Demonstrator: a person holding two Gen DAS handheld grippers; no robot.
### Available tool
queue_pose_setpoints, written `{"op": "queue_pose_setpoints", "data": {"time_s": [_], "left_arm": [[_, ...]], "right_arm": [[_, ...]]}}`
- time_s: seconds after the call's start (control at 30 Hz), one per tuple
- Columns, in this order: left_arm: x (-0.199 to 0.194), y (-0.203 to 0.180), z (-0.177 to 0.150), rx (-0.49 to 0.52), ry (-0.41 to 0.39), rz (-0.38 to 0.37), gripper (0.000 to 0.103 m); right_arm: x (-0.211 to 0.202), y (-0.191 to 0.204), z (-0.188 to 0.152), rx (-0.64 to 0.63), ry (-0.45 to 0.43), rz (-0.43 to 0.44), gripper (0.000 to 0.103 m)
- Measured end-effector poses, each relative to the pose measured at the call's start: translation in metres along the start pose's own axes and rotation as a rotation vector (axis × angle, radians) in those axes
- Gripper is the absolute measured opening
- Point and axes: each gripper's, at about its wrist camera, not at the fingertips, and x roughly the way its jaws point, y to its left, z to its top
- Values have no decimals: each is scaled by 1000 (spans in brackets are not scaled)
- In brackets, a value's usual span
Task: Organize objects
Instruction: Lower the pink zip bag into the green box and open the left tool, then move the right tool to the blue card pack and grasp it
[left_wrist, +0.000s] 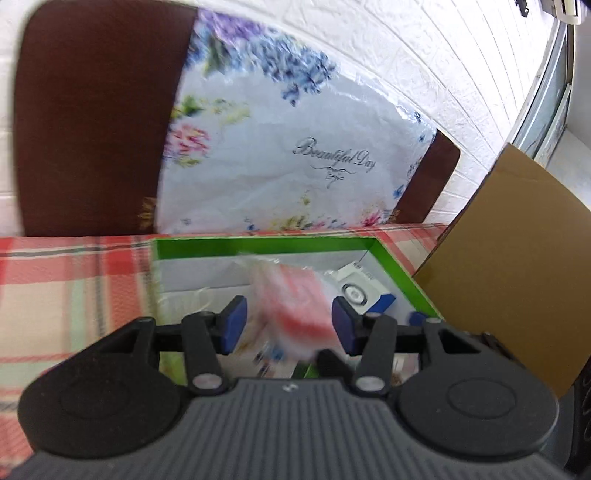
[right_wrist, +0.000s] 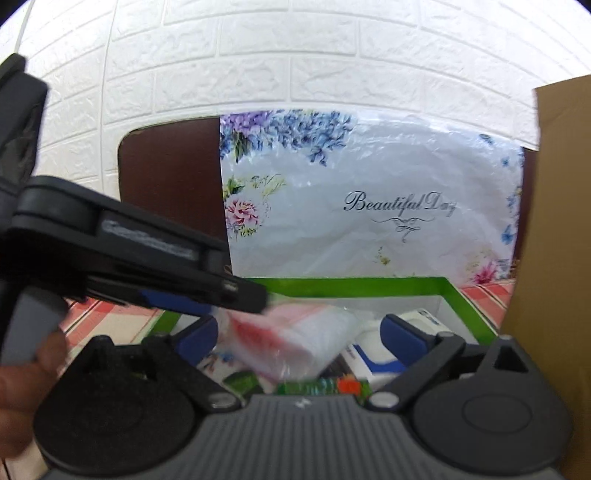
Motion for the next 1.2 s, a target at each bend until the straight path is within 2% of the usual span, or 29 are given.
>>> {"op": "queue_pose_setpoints", "data": {"time_s": [0.23,0.33,0.4,0.47,0.57,0.6,0.7,0.77,0.87,0.97,1.0,1.07,1.1,1.17,1.2], "left_arm": [[-54,34,-48,-49,36,155,53],[-74,56,-74,-90,55,228,53],[-84,75,-91,-134,79,272,53],[-95,95,-105,-182,96,309,53],[-114,122,-119,-232,76,342,52],[-121,128,-120,-247,64,344,53],[-133,146,-119,-276,38,363,53],[-139,158,-119,-306,15,350,53],[-142,174,-121,-342,-22,319,53],[-142,181,-123,-351,-55,292,53],[-141,181,-124,-348,-62,288,53],[-140,179,-124,-334,-68,286,54],[-140,179,-124,-328,-70,282,55],[-141,181,-125,-326,-73,273,55],[-142,182,-126,-330,-74,265,55]], "right_arm": [[-48,-31,-27,59,42,-8,96],[-63,-31,-38,91,62,-4,88],[-71,-22,-43,105,71,22,73],[-75,-8,-46,88,79,78,63],[-76,31,-47,-2,87,177,58],[-71,46,-44,-34,95,212,62],[-54,90,-31,-128,81,260,62],[-40,121,-17,-217,52,227,62],[-20,164,0,-365,29,249,72],[22,185,6,-437,127,202,76],[39,185,6,-431,177,166,81],[75,183,2,-416,316,122,83],[90,181,-2,-406,369,93,92],[99,180,-8,-431,354,59,97],[100,180,-7,-428,361,60,91]]}}
